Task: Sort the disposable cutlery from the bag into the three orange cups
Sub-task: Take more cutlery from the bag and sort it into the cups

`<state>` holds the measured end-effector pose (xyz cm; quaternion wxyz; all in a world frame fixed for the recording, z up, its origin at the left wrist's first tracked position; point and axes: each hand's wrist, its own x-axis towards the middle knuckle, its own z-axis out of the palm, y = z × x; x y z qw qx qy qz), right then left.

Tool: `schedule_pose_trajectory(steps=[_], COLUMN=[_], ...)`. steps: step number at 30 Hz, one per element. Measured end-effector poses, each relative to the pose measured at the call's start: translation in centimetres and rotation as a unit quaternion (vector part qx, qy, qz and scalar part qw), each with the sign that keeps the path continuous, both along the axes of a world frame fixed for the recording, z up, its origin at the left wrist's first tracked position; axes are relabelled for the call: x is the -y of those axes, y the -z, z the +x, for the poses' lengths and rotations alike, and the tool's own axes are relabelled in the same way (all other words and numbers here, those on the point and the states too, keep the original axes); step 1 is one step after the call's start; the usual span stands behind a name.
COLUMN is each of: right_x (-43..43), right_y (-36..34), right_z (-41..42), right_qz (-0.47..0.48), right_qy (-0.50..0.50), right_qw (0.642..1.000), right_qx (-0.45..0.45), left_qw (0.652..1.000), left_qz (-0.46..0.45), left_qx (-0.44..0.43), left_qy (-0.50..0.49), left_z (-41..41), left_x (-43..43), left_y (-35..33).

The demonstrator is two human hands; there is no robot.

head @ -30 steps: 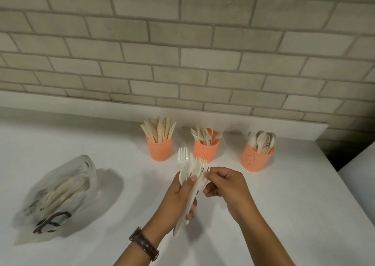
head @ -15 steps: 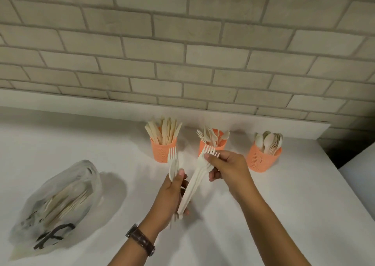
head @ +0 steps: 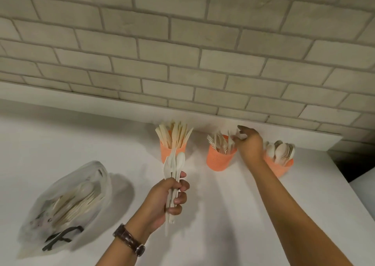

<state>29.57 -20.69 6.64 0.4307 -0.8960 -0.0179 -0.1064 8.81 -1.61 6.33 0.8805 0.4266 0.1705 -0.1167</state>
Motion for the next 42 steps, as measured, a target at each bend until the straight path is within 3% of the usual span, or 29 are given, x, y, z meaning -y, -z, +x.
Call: schedule_pose_trajectory(steps=[4,7,10,14,19,26,36,40,42], right_x=[-0.3,-1.3,-2.9,-4.1,-4.4,-4.7,-4.0,-2.4,-1.0], right_y=[-0.9,-3.1,-4.8,-4.8,-3.6,-4.1,-5.8,-8.5,-9.8], right_z=[-2.2,-6.7,-12.3,-16.2,-16.8,-16.7,-14.6,-11.2,-9.0], right_qz=[-0.002,0.062,0.148,0.152,0.069,0.123,0.302,0.413,0.409], right_qy=[0.011,-0.035,-0.126,-0.186,-0.181,-0.173,-0.143,-0.08,-0.053], right_qw=[0.999,0.991,0.98,0.969,0.978,0.971,0.925,0.902,0.911], right_qx=[0.046,0.116,0.039,-0.055,-0.074,-0.113,-0.179,-0.097,-0.019], left_qw=[0.999,1.0,0.994,0.959,0.94,0.921,0.918,0.95,0.97], left_qz=[-0.034,-0.009,0.102,0.276,0.331,0.372,0.383,0.304,0.24], left_qx=[0.002,0.006,0.003,0.037,0.062,0.106,0.086,0.031,0.005], left_qy=[0.014,0.018,0.024,0.043,0.044,0.04,0.062,0.069,0.048], left_z=[-0.3,-0.4,-0.3,-0.2,-0.2,-0.2,0.1,-0.1,0.0], left_x=[-0.2,0.2,1.1,2.7,4.1,4.4,3.5,3.0,2.8], left_y=[-0.1,-0.2,-0.6,-0.6,-0.7,-0.5,0.4,0.6,0.5])
